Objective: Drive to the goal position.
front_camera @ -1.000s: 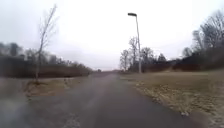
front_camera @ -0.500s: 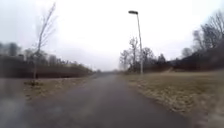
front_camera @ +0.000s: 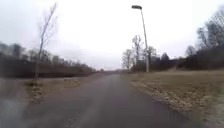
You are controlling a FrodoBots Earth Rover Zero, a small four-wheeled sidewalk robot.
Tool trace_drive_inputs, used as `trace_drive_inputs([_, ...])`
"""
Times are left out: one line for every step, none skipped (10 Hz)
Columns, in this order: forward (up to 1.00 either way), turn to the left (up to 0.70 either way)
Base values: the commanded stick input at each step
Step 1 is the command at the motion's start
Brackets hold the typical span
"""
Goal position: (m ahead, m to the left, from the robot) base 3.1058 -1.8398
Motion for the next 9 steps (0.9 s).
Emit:
trace_drive_inputs([0.70, 0.00])
trace_drive_inputs([0.70, 0.00])
trace_drive_inputs([0.70, 0.00])
trace_drive_inputs([0.70, 0.02])
trace_drive_inputs([0.70, 0.09])
trace_drive_inputs([0.70, 0.19])
trace_drive_inputs([0.70, 0.31])
trace_drive_inputs([0.70, 0.00])
trace_drive_inputs([0.70, 0.00])
